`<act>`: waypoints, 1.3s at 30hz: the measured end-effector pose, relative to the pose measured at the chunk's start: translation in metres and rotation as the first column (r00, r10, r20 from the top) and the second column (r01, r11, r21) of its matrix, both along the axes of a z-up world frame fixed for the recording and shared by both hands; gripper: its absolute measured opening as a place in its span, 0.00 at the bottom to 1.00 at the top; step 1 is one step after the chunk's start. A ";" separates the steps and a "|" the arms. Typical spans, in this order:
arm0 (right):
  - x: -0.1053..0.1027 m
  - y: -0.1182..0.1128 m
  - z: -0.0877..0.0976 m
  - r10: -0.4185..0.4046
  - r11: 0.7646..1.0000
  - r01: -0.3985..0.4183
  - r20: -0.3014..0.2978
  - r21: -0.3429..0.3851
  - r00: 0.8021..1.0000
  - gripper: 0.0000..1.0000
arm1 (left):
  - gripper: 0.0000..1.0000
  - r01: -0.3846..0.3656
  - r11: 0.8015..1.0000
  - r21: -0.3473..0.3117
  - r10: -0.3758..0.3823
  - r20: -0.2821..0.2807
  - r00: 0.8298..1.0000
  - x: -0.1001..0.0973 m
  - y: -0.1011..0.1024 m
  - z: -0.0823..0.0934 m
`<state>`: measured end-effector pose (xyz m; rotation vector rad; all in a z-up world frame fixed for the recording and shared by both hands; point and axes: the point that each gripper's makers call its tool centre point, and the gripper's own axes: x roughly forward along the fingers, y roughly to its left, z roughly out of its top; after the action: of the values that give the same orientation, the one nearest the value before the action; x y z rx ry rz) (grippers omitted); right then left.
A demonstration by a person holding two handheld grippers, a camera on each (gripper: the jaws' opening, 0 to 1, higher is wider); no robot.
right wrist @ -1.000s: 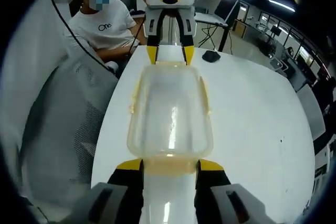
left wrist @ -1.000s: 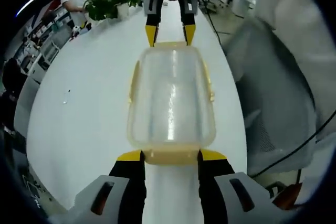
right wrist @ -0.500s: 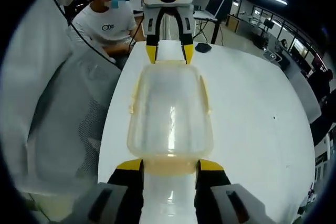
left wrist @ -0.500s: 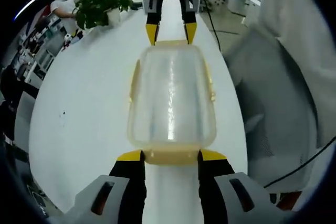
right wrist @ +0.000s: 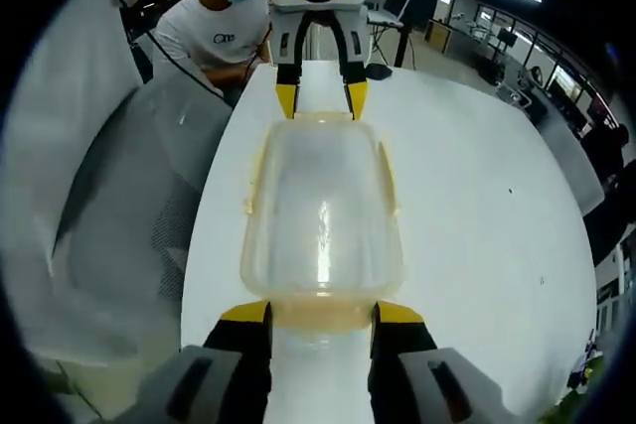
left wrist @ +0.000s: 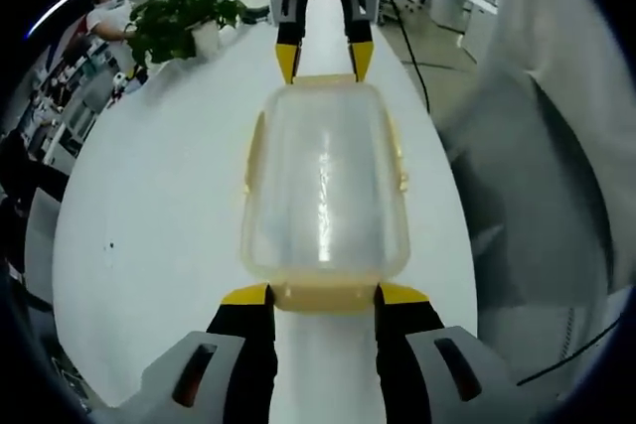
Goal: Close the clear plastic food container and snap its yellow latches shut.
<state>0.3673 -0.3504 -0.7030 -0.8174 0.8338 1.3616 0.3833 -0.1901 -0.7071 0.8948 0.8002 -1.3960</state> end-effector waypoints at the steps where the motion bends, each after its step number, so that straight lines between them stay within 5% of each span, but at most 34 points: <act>1: 0.001 -0.002 -0.001 0.003 1.000 -0.003 0.000 -0.003 1.000 0.35 | 0.36 -0.004 1.000 -0.001 0.004 -0.002 1.000 0.000 -0.003 -0.001; 22: 0.010 -0.034 -0.020 0.046 0.999 -0.046 0.000 -0.027 0.999 0.35 | 0.36 -0.040 0.999 0.014 0.041 -0.017 0.999 0.004 -0.033 -0.019; 39: 0.012 -0.030 -0.038 0.071 0.996 -0.071 -0.004 -0.056 0.997 0.36 | 0.36 -0.039 0.997 0.060 0.040 -0.026 0.999 0.001 -0.029 -0.035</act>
<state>0.3793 -0.3808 -0.7408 -0.8969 0.8547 1.4065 0.3848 -0.2189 -0.7417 0.9026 0.8795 -1.3582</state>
